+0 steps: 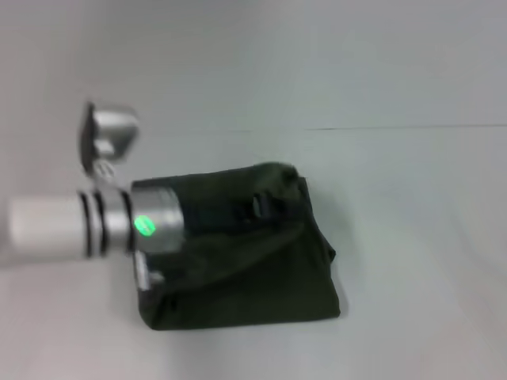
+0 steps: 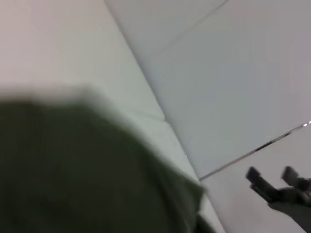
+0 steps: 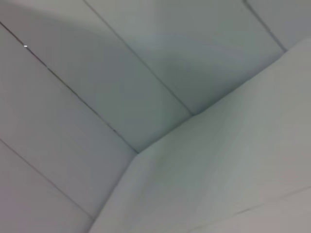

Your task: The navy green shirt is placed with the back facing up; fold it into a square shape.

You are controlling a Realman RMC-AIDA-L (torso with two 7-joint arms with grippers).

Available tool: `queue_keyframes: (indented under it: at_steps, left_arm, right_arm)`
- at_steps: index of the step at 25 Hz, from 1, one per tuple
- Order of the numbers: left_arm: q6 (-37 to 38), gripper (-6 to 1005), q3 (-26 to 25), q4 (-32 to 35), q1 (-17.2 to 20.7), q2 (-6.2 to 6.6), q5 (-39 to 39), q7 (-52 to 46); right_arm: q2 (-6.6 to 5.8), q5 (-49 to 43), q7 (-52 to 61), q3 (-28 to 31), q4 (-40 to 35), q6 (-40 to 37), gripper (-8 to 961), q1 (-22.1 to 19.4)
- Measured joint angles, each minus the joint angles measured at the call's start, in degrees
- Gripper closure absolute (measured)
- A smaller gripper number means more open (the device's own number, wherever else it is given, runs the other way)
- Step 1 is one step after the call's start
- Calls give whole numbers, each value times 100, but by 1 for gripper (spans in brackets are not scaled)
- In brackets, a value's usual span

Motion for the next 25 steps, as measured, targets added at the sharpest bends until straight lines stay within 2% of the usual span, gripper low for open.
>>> queue_keyframes:
  at_steps: [3,4,5,6,7,10,15,16,17,18,22,24,25]
  left_arm:
    - [-497,947,49,-1153,-168,-35,-731,801]
    - [-592,946,41,-1705,-237,-41,-1159,1359]
    - [-592,916,41,-1705,-237,-41,-1159,1359]
    - [-602,885,29,-2220,-307,-44,-1549,1845]
    - [-578,855,20,-2384,-334,-44,-1654,1981]
    - [-331,764,-2,-2584,-368,-46,-1794,2096]
    - [734,551,-12,-2421,-255,-23,-2121,2062]
    - [988,527,-10,-2245,-159,-14,-2216,2045]
    - [1258,503,-13,-1792,91,4,-2368,1995]
    - [1258,479,-13,-1792,91,4,-2368,1995]
    - [747,382,-25,-800,669,81,-2461,1814]
    - [161,334,-29,-558,887,253,-2467,1784]
    - [100,310,-28,-556,902,284,-2466,1783]
  right_arm:
    - [-101,-20,-33,-3,-31,1,133,-95]
    - [-122,-24,-48,-4,-34,2,133,-111]
    - [-141,-27,-58,-5,-41,7,133,-121]
    - [-154,-27,-61,-13,-46,14,133,-122]
    - [-162,-30,-62,-22,-59,29,133,-116]
    - [-171,-49,-57,-62,-82,112,133,-56]
    - [-171,-222,65,-84,-85,260,133,162]
    - [-171,-276,115,-85,-84,283,133,224]
    - [-171,-380,182,-87,-78,316,133,295]
    - [-172,-485,277,-91,-77,345,133,367]
    - [-190,-911,726,-188,-80,364,133,658]
    - [-204,-1009,921,-284,-57,350,133,776]
    - [-203,-1033,1013,-336,-52,324,133,825]
